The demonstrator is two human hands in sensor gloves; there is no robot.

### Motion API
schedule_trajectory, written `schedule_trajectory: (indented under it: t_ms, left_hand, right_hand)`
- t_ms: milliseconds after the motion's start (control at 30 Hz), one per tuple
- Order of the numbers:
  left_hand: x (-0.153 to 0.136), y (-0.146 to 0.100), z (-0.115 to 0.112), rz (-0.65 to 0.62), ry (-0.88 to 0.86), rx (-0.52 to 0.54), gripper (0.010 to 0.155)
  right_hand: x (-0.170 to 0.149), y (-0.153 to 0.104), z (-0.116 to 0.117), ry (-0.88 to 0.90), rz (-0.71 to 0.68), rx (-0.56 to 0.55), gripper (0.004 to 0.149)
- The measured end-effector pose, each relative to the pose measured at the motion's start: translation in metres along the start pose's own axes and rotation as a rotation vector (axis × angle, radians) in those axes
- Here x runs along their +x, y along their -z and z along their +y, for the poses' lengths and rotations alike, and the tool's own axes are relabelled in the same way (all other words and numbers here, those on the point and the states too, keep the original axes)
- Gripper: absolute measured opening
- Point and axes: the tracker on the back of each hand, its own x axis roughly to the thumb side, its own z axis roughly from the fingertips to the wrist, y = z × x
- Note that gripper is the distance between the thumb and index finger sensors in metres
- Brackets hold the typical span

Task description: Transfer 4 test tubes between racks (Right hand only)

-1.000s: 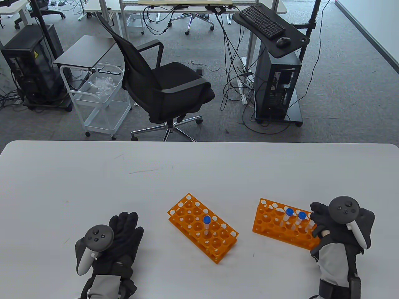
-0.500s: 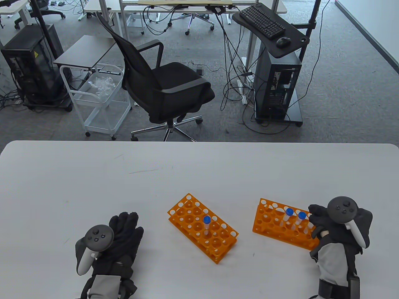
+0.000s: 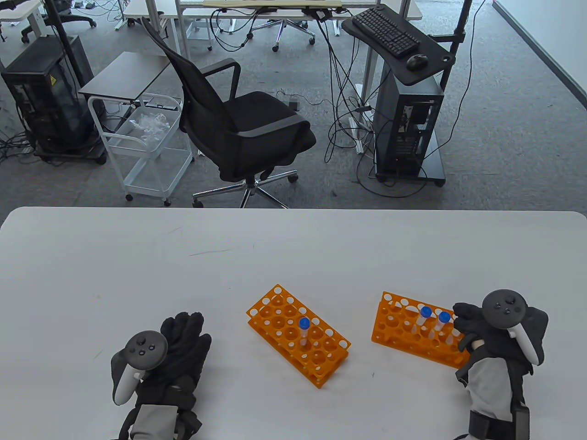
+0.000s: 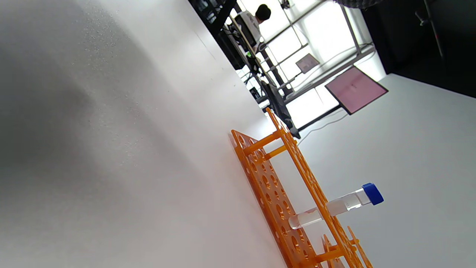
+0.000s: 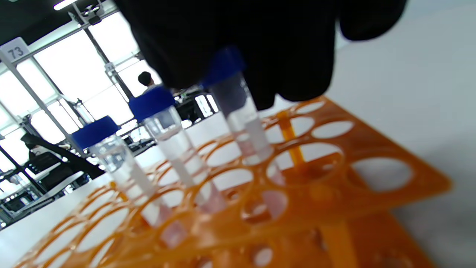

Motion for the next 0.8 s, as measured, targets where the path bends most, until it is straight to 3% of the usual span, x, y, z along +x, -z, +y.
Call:
schedule_trajectory:
  t_ms: [400, 800]
  left_hand:
    - [0.000, 0.000, -0.001, 0.003, -0.005, -0.003, 0.069]
    - [0.000, 0.000, -0.001, 0.003, -0.004, -0.003, 0.069]
  right_hand:
    - [0.004, -0.004, -0.010, 0.023, -0.016, -0.030, 0.054]
    - [0.044, -0.022, -0.030, 0.074, -0.184, -0.136, 0.055]
